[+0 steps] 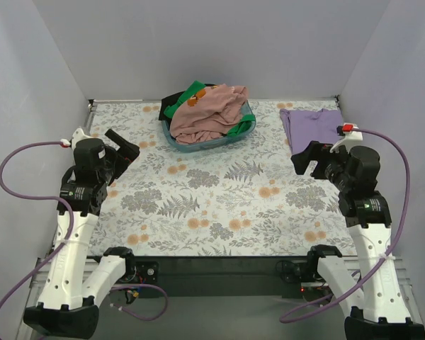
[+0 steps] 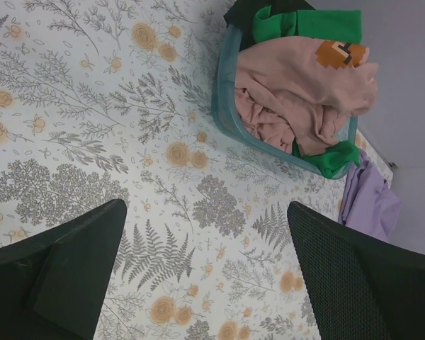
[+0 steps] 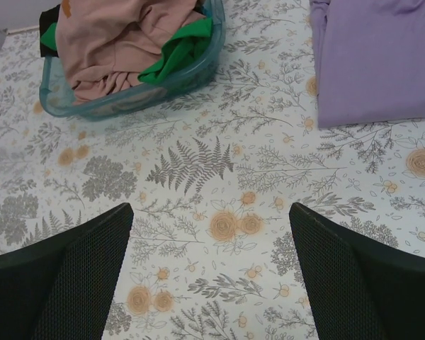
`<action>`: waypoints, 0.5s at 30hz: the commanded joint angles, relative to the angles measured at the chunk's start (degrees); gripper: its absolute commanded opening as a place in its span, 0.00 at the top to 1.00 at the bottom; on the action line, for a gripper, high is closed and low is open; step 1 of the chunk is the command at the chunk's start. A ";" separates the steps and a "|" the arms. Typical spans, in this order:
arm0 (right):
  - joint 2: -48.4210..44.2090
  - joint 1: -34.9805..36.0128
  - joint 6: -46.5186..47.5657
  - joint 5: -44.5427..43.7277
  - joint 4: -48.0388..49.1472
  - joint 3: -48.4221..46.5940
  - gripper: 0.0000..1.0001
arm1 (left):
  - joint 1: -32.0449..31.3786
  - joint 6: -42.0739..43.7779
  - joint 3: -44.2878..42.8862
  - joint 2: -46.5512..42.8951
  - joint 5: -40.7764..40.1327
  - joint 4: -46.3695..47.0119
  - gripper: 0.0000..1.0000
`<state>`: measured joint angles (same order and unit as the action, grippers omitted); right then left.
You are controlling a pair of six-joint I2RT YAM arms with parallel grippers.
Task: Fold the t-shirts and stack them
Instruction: Grab the tshirt from the pile
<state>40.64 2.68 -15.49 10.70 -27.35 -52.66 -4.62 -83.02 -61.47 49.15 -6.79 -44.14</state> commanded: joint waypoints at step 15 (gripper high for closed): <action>4.00 -0.13 -0.16 -3.94 3.36 2.21 0.02 | -4.51 -2.14 -1.88 23.67 13.22 18.74 0.02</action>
<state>44.58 2.68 -15.22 6.17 -26.96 -51.11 -6.11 -84.05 -60.82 66.65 4.45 -30.24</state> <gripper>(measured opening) 0.984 0.982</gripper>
